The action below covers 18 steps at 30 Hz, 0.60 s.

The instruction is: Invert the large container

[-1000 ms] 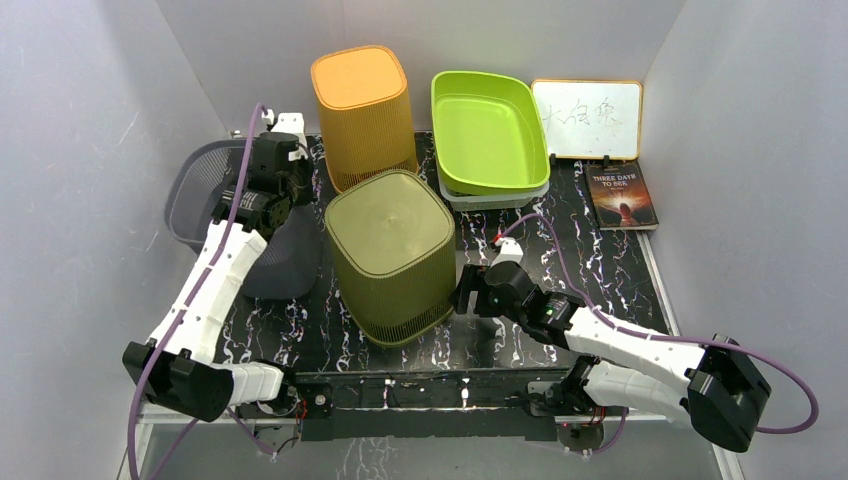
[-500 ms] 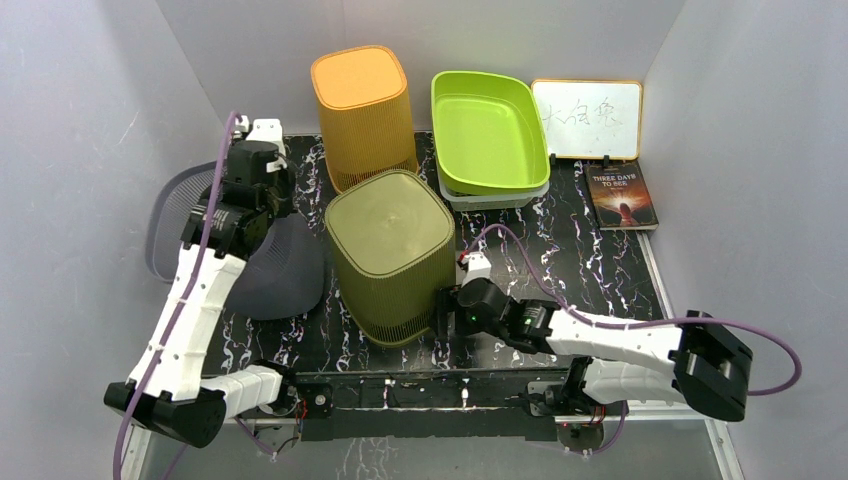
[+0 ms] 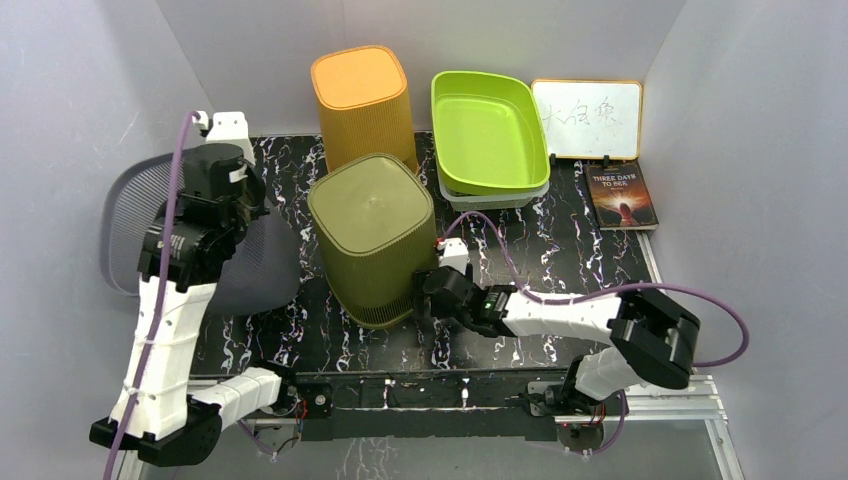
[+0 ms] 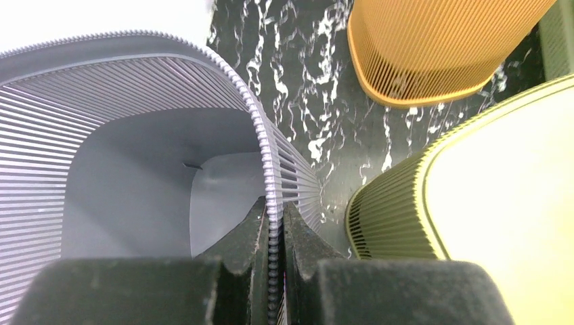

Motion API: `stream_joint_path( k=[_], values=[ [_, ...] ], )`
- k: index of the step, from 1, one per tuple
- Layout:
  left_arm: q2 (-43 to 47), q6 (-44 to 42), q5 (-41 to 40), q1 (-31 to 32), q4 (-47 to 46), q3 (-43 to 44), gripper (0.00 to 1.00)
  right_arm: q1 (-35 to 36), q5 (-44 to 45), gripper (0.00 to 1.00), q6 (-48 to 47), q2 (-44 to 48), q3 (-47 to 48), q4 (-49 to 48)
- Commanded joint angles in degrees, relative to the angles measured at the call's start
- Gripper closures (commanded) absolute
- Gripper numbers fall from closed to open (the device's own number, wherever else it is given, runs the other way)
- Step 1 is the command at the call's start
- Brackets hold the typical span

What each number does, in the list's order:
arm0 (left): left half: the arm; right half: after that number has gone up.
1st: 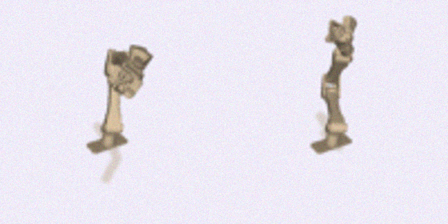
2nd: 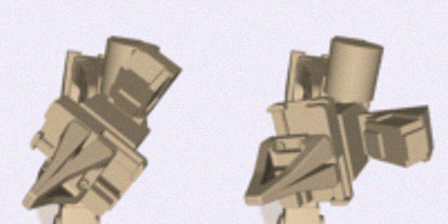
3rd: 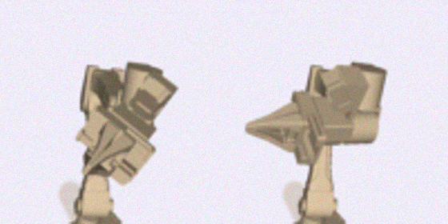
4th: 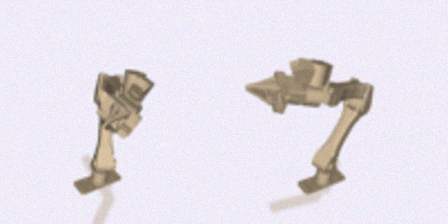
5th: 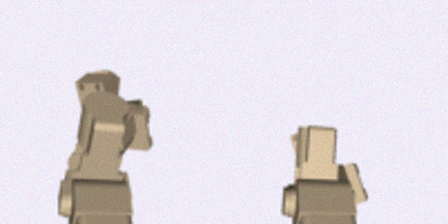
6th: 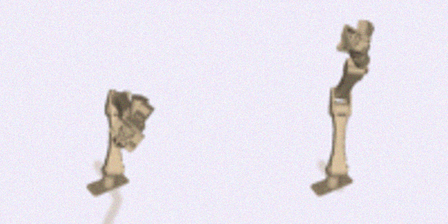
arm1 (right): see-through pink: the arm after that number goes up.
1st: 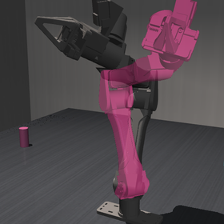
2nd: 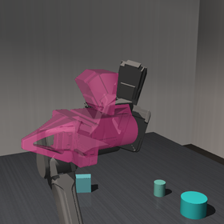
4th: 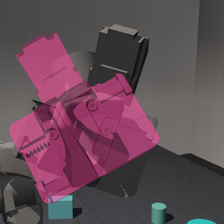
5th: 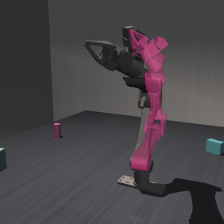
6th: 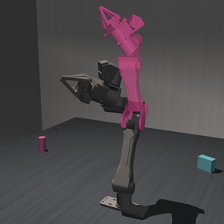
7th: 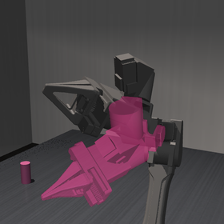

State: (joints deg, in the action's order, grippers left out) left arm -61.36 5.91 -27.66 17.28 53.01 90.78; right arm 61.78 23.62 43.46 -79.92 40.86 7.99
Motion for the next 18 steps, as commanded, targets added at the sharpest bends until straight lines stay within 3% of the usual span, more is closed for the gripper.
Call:
stream_joint_path(
  k=[1,10,18],
  values=[
    [0.9,-5.71,-5.27,-0.05,-4.43,10.36,1.0,0.1,0.28,0.21,-2.34,-4.62,5.32,-4.57],
    [-0.46,-11.11,-9.79,-0.05,-12.4,20.54,1.0,0.1,-2.58,0.21,-6.17,-13.68,13.88,-7.89],
    [2.47,-14.64,-6.57,-0.05,-26.56,17.65,1.0,0.07,-5.99,0.21,-8.26,-25.27,24.58,-9.23]
  ],
)
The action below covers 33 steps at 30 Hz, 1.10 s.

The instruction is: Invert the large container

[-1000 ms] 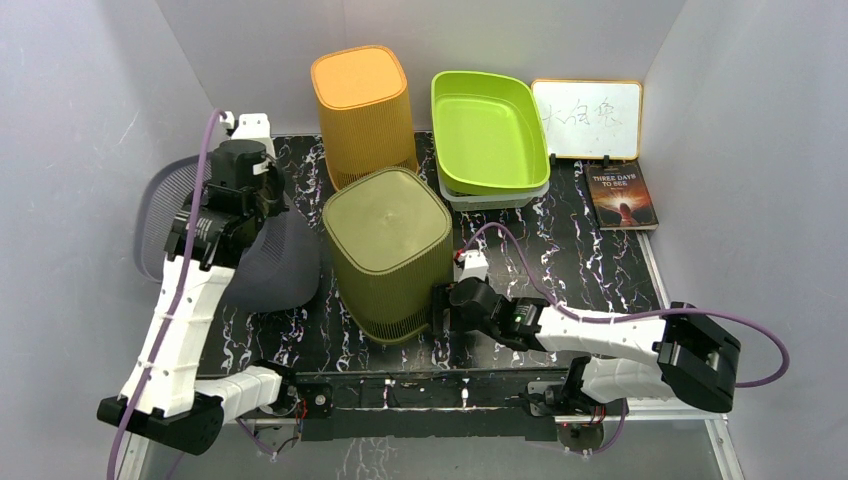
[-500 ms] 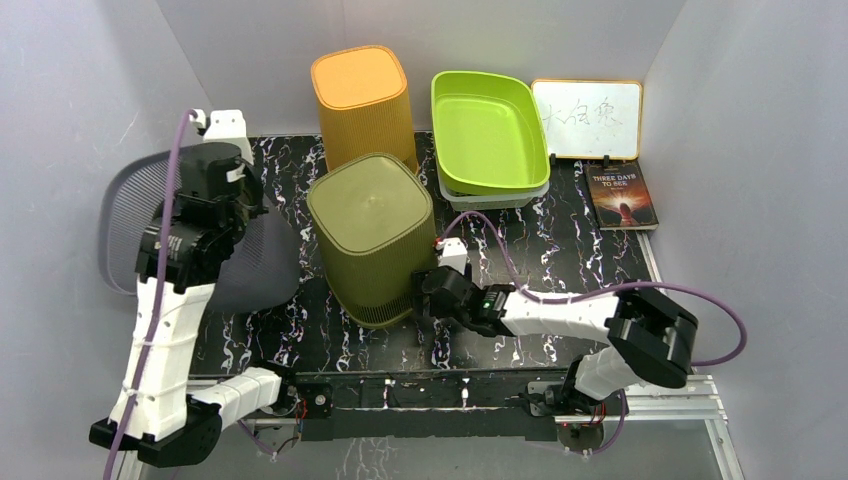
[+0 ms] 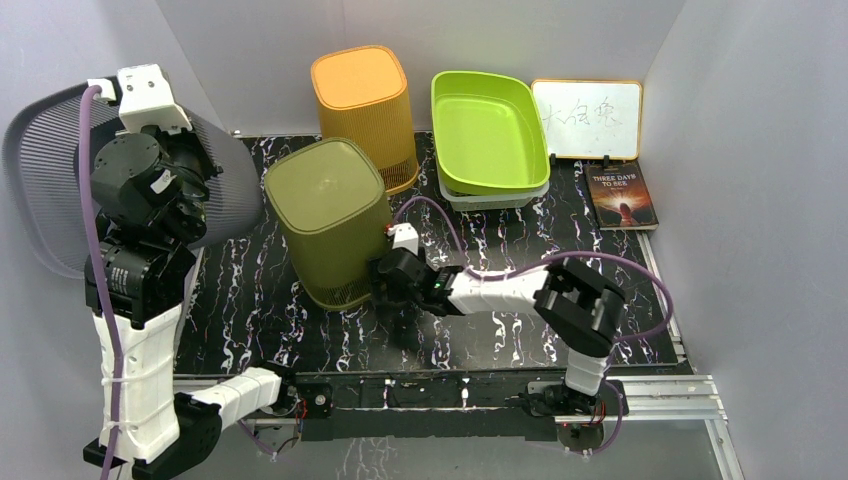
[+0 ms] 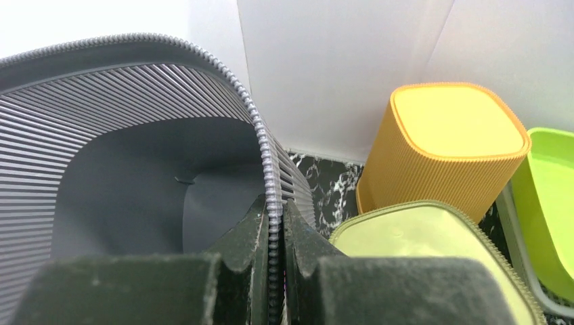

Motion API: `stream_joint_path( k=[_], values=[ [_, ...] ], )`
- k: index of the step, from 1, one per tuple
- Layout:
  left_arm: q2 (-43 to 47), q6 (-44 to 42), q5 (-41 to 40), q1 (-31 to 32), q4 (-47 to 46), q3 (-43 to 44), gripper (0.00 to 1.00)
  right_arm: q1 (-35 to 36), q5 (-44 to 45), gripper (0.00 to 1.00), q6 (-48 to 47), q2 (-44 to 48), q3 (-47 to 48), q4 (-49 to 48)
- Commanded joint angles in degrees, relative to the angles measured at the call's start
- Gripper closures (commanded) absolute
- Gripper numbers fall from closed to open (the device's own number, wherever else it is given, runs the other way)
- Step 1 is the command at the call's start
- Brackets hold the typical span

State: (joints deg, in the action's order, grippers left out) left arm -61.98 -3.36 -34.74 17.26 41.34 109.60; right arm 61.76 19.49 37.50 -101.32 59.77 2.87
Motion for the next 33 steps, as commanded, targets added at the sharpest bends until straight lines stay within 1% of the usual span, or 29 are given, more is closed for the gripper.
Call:
stream_joint_path(
  k=[1,4,8,10,13,16,21,26,31,33],
  values=[
    [3.65,-6.15,0.63,0.04,-17.34,-2.2,1.0,0.09,-2.29,0.21,-2.33,-4.99,6.78,-4.37],
    [4.93,-7.87,1.43,-0.03,-23.5,-4.18,1.0,0.12,-3.2,0.21,-2.61,-8.3,10.23,-4.98],
    [5.78,-10.33,2.27,-0.11,-30.06,-3.84,1.0,0.03,-3.65,0.21,-3.49,-11.93,15.17,-4.46],
    [5.75,-11.87,2.24,-0.2,-32.05,-3.25,1.0,-0.01,-3.98,0.21,-3.57,-13.1,16.81,-4.45],
    [5.31,-13.41,2.49,-0.25,-32.68,-2.18,1.0,-0.19,-5.12,0.21,-3.56,-15.07,19.2,-4.49],
    [6.39,-13.36,3.83,-0.29,-34.35,-2.96,1.0,-0.4,-6.17,0.21,-4.1,-17.66,22.76,-3.95],
    [7.08,-9.95,7.19,-0.5,-31.44,-1.17,1.0,-2.1,-8.91,0.21,-4.94,-23.35,30.35,-3.25],
    [6.86,-4.66,11.94,-0.89,-26.32,1.94,1.0,-4.45,-11.32,0.21,-5.5,-30.66,41.93,-3.52],
    [7.37,-0.71,16.94,-2.34,-22.6,2.81,1.0,-6.85,-11.69,0.2,-3.52,-37.58,51.9,-7.57],
    [7.56,0.56,18.92,-2.66,-21.58,3.09,1.0,-7.81,-12.76,0.2,-2.1,-40.75,57.23,-9.17]
  ],
)
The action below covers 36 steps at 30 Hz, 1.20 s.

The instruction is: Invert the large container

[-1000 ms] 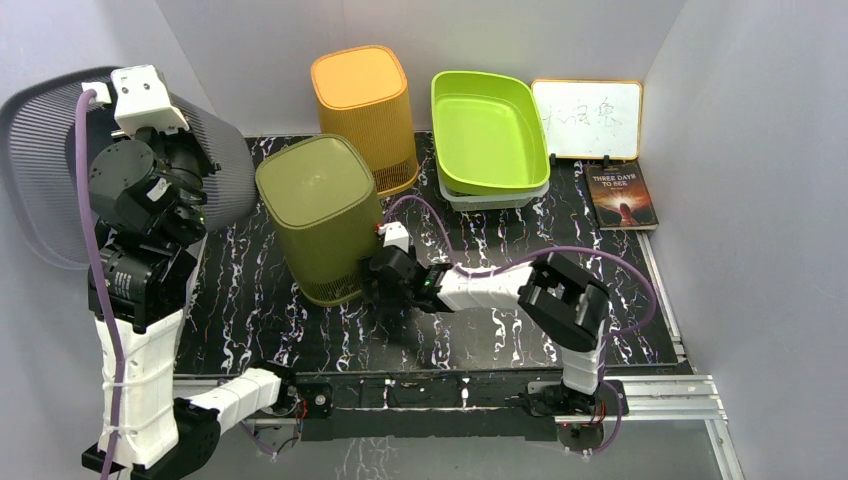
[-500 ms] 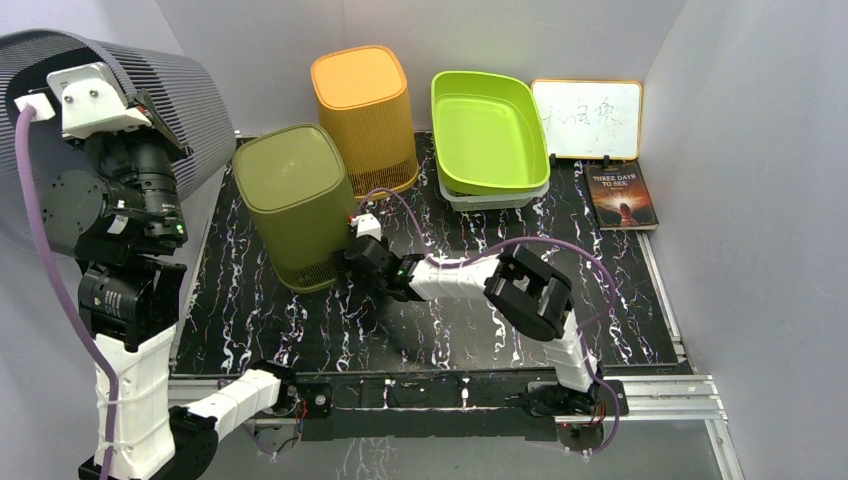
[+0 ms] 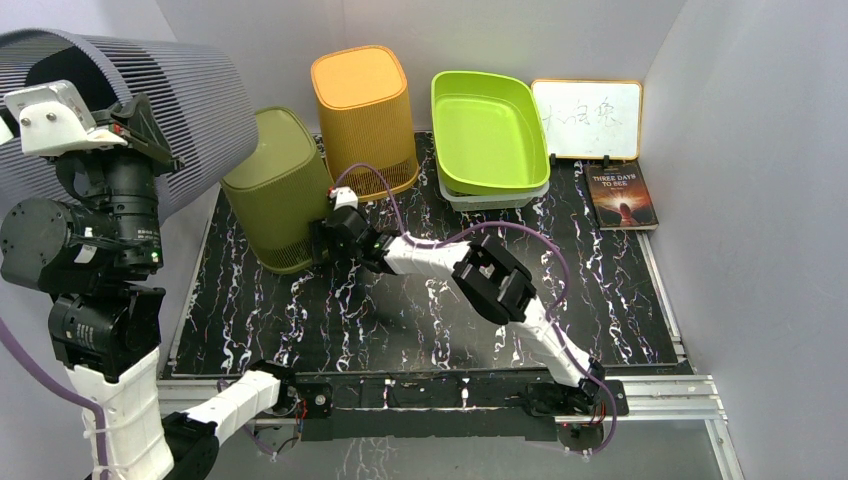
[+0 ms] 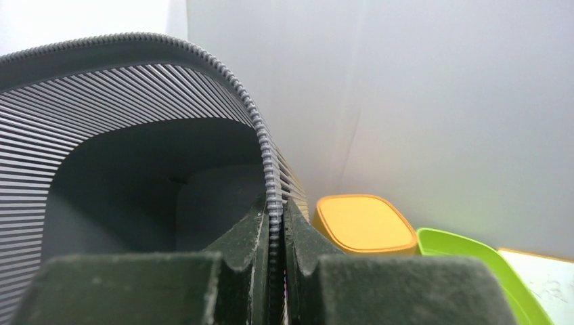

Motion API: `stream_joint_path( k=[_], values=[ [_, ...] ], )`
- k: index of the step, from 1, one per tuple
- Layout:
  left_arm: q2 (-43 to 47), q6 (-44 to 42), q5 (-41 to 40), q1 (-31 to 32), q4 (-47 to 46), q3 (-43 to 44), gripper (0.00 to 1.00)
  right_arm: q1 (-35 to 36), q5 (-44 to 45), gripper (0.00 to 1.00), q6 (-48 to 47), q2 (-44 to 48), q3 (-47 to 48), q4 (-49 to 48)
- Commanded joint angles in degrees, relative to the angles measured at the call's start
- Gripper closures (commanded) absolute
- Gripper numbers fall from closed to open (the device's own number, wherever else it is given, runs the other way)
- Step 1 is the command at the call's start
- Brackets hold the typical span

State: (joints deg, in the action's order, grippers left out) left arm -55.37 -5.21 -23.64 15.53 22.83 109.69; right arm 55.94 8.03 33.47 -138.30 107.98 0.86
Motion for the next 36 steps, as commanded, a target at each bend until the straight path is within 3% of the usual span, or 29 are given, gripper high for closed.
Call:
stream_joint_path(
  k=[1,5,9,15,18,26,36],
  values=[
    [1.11,3.13,8.55,-1.17,-2.53,3.41,1.0,-2.43,-1.67,0.2,2.51,-5.41,11.18,-8.18],
    [-0.19,4.86,11.18,-2.21,2.28,7.08,1.0,-4.08,-3.2,0.2,5.33,-9.48,14.81,-15.16],
    [0.0,6.74,12.99,-3.28,5.26,8.43,1.0,-4.48,-1.66,0.2,3.96,-6.86,12.99,-15.41],
    [0.66,10.71,16.76,-4.56,9.02,10.17,1.0,-4.26,5.01,0.2,4.11,12.91,-16.0,-24.02],
    [0.37,12.72,19.6,-5.44,11.58,10.79,1.0,-4.13,7.48,0.2,2.3,21.93,-25.66,-24.17],
    [1.9,21.86,35.11,-7.82,14.77,5.72,1.0,-5.63,18.57,0.18,-2.86,41.76,-37.78,-12.88],
    [7.78,34.24,51.36,-10.33,5.07,-12.27,1.0,-18.2,30.01,0.15,-5.44,59.0,-40.09,0.13]
  ],
)
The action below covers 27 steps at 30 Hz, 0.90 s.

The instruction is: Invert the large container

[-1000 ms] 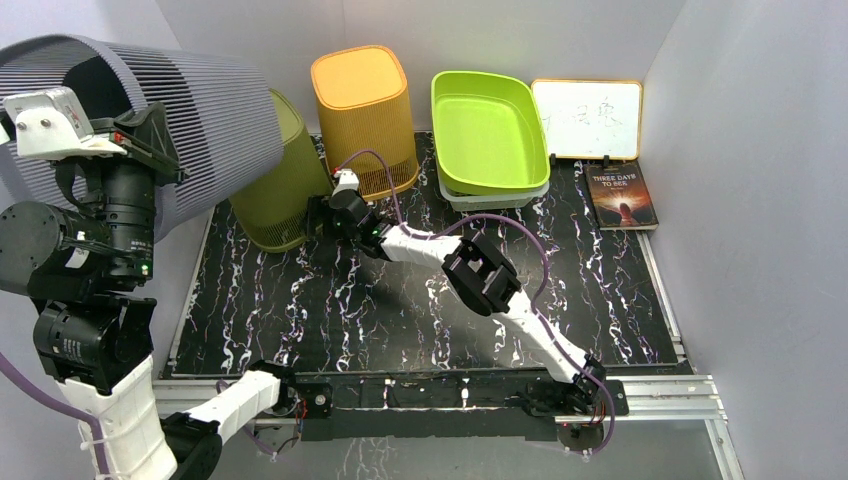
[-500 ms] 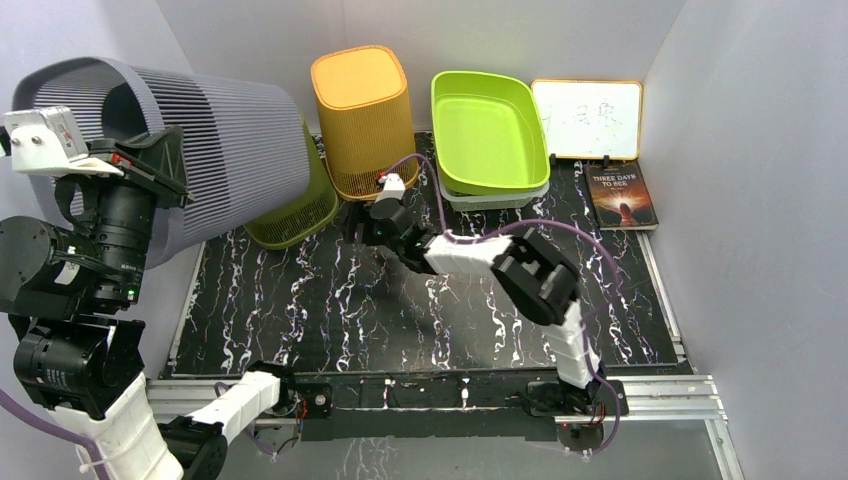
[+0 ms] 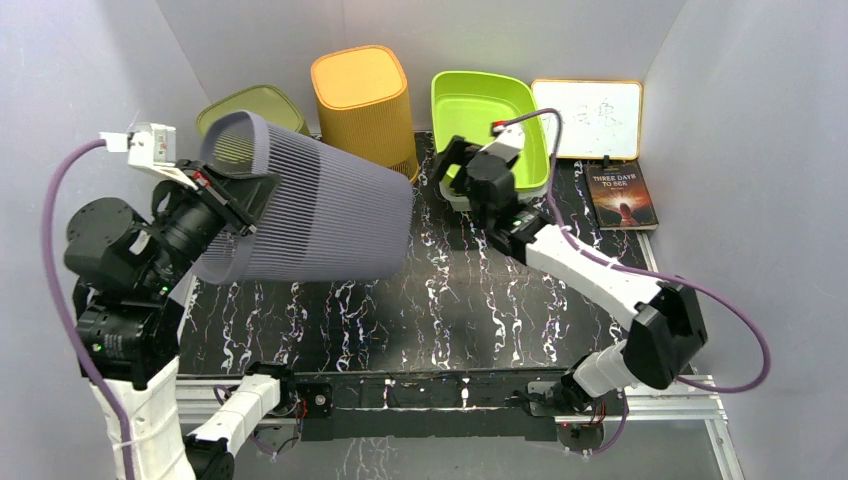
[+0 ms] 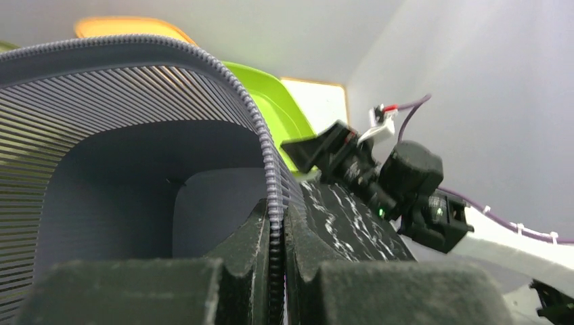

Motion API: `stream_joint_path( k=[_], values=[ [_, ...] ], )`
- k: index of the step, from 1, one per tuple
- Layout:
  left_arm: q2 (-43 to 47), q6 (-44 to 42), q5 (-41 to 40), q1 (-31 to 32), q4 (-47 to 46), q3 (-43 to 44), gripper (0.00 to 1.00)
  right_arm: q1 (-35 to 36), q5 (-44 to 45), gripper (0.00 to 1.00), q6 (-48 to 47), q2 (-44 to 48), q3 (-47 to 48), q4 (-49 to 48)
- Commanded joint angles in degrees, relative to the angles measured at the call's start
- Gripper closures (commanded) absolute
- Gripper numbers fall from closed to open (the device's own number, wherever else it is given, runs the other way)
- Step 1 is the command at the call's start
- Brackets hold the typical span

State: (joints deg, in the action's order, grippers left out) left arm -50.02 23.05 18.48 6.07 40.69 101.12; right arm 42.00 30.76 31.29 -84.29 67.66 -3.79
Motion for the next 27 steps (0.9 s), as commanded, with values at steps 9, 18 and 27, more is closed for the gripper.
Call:
stream_joint_path(
  k=[9,18,27],
  values=[
    [6.78,17.03,16.62,-2.87,-26.7,-22.48,1.0,-13.54,7.08,0.15,-8.06,10.55,6.03,9.97],
    [4.33,19.35,16.32,-3.08,-35.25,-35.23,1.0,-14.07,4.96,0.15,-8.25,12.05,6.46,11.07],
    [0.65,17.99,11.06,3.5,-37.62,-41.65,1.0,-14.88,4.36,0.15,-8.35,11.68,6.03,10.77]
  ],
)
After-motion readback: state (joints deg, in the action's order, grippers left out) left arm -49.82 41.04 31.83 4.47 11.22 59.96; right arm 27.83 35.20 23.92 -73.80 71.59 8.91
